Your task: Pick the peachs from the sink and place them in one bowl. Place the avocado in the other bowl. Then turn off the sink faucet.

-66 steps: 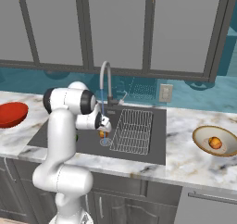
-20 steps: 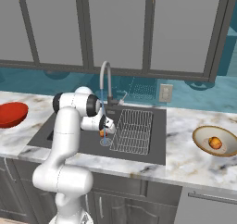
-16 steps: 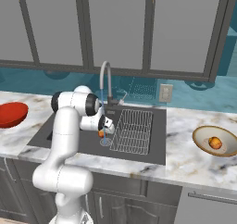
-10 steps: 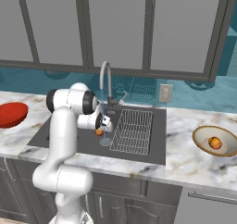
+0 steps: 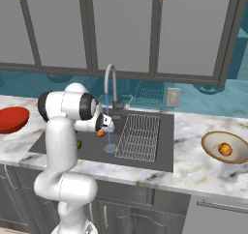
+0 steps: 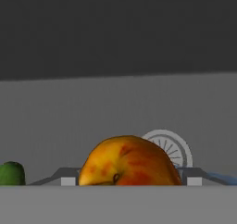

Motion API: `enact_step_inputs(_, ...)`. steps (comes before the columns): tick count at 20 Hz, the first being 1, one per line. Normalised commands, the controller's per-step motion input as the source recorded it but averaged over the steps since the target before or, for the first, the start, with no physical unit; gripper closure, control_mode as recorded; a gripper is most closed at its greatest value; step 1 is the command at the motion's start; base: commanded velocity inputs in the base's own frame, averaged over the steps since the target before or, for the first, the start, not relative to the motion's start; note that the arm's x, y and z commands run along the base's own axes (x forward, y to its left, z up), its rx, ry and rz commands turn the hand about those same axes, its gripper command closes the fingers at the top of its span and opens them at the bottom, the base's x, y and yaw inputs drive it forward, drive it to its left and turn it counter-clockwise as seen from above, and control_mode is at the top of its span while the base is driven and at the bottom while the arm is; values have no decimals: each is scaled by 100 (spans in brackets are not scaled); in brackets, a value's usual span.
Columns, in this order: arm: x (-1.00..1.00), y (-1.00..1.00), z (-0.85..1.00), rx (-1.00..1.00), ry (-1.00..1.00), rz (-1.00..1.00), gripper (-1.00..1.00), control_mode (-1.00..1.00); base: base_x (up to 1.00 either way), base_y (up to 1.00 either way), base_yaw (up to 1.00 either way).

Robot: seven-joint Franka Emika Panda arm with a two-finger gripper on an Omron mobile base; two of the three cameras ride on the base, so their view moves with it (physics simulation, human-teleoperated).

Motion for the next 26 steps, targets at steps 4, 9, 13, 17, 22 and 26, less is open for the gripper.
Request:
enact_step_inputs(4,-23,0,29,0,-8,0,100,-100,0,0,0)
enact_step_inputs(9,-31,0,39,0,-5,0,100,-100,0,0,0)
enact_step_inputs(13,-42,2,48,0,-3,0,100,-100,0,0,0)
enact_step_inputs(17,-41,10,48,0,-1,0,100,-100,0,0,0)
enact_step_inputs(22,-53,12,44,0,-2,0,100,-100,0,0,0)
enact_step_inputs(26,-48,4,66,0,0,0,100,-100,0,0,0)
